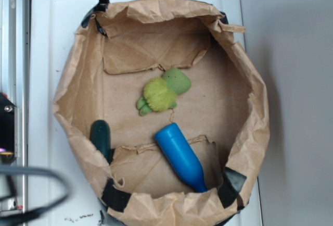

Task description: Grab the blue bottle.

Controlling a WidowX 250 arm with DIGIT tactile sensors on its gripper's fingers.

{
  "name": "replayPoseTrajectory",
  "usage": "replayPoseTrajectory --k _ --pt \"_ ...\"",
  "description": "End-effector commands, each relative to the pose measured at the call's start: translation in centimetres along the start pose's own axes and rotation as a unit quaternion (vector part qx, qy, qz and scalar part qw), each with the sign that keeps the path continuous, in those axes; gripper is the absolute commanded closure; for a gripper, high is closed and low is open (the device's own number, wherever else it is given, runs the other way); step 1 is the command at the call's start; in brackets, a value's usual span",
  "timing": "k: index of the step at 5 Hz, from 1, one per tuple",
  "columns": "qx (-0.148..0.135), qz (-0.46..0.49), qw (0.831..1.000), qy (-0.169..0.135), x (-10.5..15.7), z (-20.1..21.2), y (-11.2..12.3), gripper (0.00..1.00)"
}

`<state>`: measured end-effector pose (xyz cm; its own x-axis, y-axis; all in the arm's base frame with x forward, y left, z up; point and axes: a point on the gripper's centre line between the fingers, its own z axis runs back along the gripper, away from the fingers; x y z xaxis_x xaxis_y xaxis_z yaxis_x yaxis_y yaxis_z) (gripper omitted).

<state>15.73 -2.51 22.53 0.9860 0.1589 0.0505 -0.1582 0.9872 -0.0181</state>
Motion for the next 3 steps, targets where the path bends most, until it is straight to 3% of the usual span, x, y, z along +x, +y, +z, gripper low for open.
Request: replayPoseTrajectory --k 1,2,3 --pt "0.001 0.001 1.0 -0.027 -6.3 0.9 1.0 0.0" --pt "-0.024 -0.048 0.999 -0.011 -5.9 -0.6 2.1 0.0" --pt "-0.024 -0.048 0.999 -0.011 -5.9 -0.6 2.1 0.0"
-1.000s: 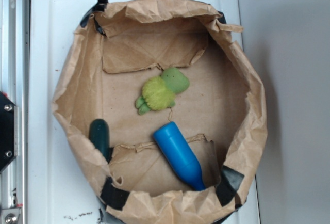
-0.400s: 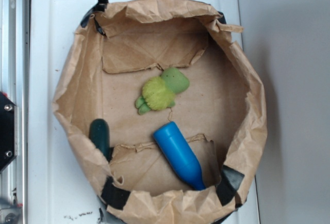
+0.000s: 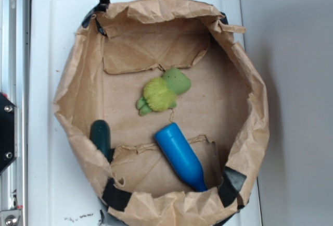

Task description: Grab the blue bottle.

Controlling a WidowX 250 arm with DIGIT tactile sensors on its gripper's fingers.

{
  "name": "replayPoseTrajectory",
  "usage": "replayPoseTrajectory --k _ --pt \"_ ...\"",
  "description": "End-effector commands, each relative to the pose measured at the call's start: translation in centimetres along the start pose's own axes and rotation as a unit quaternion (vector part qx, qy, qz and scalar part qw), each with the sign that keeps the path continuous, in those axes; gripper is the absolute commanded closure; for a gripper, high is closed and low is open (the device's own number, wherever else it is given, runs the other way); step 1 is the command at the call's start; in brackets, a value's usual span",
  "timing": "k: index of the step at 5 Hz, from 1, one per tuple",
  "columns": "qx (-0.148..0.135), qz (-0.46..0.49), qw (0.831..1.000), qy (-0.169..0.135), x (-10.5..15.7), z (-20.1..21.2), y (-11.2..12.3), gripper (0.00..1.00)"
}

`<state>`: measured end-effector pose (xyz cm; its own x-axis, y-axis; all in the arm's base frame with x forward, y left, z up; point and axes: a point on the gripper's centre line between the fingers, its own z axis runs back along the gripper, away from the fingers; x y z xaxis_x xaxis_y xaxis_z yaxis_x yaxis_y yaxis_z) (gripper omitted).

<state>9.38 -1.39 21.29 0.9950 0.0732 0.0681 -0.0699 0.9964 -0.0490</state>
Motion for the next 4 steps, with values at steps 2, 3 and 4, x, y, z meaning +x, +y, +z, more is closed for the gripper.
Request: replayPoseTrajectory --k 2,3,4 --pt "-0.005 -0.005 1.0 -0.004 0.3 0.3 0.0 0.0" --pt "-0.005 -0.005 1.0 -0.004 0.3 0.3 0.0 0.0" --pt "-0.013 0.004 1.0 0.015 5.2 -0.8 -0.8 0.0"
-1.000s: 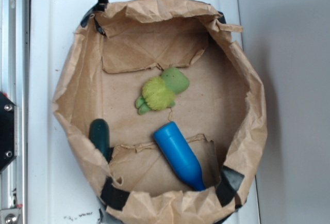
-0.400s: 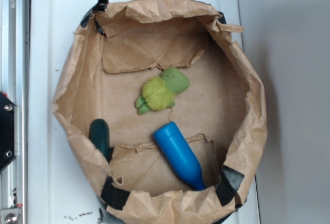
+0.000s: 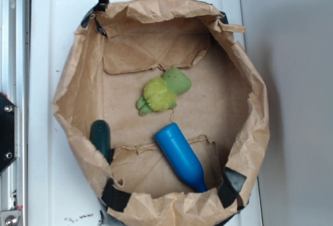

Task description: Grab the blue bottle.

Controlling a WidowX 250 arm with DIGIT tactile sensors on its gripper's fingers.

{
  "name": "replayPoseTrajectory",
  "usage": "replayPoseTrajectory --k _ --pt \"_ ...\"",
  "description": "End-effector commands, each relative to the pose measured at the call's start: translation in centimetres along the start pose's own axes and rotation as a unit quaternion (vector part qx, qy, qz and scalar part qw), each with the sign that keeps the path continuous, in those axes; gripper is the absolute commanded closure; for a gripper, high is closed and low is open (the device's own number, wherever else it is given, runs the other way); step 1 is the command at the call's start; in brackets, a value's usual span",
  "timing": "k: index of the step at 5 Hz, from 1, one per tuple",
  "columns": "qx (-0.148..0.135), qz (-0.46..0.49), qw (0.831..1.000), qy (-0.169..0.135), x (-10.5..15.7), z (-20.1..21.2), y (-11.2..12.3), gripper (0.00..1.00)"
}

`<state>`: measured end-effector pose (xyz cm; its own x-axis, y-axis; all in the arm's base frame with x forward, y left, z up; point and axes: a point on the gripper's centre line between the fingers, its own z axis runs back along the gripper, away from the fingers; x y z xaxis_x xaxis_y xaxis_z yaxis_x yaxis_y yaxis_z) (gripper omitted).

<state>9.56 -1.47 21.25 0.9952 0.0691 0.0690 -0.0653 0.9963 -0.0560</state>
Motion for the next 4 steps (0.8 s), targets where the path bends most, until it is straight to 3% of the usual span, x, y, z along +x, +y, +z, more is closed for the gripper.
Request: replayPoseTrajectory --k 1,2,3,4 --pt "-0.006 0.013 1.0 0.027 8.6 -2.1 -1.3 0.0" --pt "-0.016 0.002 0.999 0.034 12.6 -3.5 -1.6 0.0" --pt "-0.039 -0.09 0.994 0.042 15.5 -5.3 -2.0 0.0" --pt "-0.05 -0.21 0.976 0.033 17.3 -6.9 -2.2 0.0"
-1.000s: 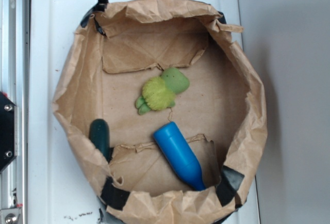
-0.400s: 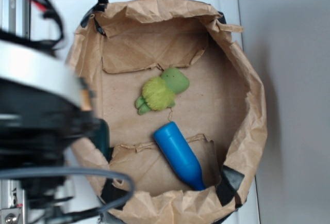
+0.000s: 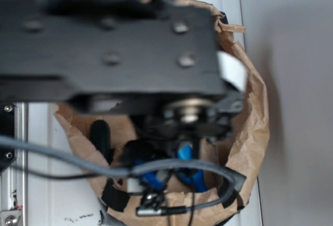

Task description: Grab the blue bottle.

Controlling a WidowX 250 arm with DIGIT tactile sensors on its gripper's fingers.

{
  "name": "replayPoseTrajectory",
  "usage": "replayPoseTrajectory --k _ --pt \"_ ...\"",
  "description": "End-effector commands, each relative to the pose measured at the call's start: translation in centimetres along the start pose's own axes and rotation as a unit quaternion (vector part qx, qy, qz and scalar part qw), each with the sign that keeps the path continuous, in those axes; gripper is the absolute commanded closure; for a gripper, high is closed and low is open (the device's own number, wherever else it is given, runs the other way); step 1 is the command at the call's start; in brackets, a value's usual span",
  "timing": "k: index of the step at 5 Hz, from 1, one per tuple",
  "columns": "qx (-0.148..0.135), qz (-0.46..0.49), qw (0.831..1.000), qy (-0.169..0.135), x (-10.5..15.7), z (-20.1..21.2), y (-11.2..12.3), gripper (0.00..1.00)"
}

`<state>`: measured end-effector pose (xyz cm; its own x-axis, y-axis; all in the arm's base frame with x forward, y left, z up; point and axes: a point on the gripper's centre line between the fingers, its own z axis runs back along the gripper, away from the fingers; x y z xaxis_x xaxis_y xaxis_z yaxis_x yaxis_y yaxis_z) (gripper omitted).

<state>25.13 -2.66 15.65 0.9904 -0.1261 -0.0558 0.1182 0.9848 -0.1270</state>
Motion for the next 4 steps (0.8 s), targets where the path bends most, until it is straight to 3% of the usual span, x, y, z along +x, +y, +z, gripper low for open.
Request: replayPoseTrajectory --k 1,2,3,4 --pt "-0.003 -0.214 0.976 -0.048 3.3 -1.1 0.5 0.0" --pt "0.022 -0.283 0.957 -0.064 2.9 -2.5 -0.1 0.0" --pt "0.018 -0.322 0.945 -0.059 -2.4 -2.8 1.4 0.0" --pt "0.018 -0.322 0.945 -0.059 -2.4 -2.8 1.4 0.0"
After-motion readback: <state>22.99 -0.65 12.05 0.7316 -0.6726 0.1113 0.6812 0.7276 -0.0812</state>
